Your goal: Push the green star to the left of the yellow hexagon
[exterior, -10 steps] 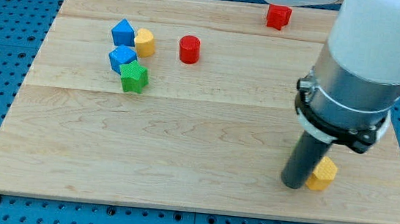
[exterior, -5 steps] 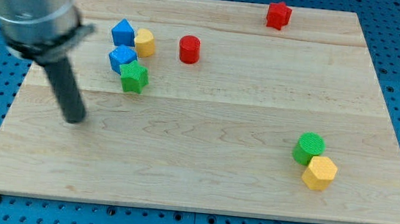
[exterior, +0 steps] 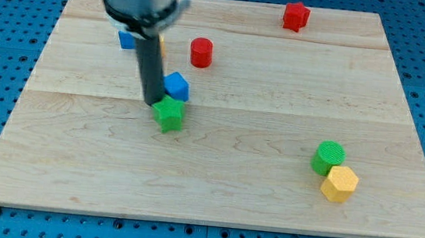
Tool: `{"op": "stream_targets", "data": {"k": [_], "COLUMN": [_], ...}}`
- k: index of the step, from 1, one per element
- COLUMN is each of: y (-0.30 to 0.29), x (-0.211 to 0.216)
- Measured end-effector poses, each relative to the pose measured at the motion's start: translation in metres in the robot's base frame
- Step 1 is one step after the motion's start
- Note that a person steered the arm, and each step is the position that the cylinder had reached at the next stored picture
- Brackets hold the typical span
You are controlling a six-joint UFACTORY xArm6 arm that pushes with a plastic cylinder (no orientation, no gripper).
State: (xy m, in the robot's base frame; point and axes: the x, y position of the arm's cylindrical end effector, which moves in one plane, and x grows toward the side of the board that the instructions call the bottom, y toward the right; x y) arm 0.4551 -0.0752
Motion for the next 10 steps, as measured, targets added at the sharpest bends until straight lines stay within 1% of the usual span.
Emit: {"op": "stream_targets", "data": {"k": [1,2,3,4,5,6,7,8,9,10], "y": [-0.008,0.07,0.14,0.085,0.064,0.027,0.046,0.162,0.155,0.069], "x": [0.004,0.019,0.019,0.019,0.02,0.023,0.04,0.053,0.056,0.036]}}
